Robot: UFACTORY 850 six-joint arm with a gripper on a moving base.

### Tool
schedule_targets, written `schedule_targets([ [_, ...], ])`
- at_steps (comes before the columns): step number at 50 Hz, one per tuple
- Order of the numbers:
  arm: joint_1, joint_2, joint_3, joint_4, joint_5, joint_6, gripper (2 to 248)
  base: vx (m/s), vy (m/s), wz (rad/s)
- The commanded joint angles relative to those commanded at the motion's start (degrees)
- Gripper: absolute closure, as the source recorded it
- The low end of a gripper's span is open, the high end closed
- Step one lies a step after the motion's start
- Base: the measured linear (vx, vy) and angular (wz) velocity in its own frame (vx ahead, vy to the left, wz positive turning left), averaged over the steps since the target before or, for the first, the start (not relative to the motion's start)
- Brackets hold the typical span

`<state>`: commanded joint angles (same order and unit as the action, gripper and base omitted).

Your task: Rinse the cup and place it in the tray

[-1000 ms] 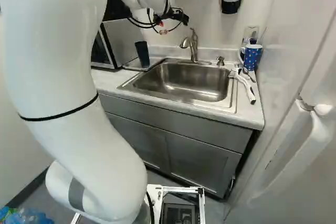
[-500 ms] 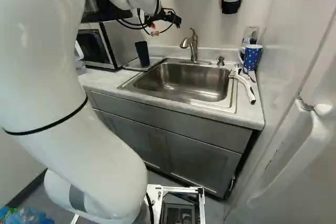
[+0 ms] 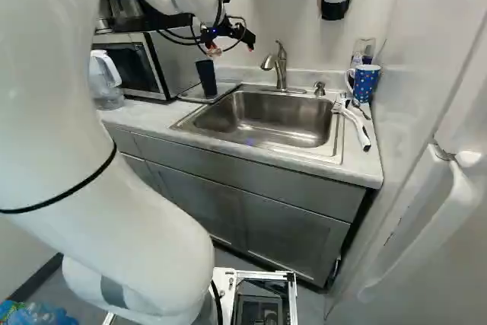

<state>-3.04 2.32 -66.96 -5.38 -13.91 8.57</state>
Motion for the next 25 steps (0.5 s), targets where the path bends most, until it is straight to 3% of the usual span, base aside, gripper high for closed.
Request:
schedule_targets([
  [25, 0.0, 3.5, 3.4, 0.0, -9.4, 0.0, 3, 0.000, 0.000, 0.000],
])
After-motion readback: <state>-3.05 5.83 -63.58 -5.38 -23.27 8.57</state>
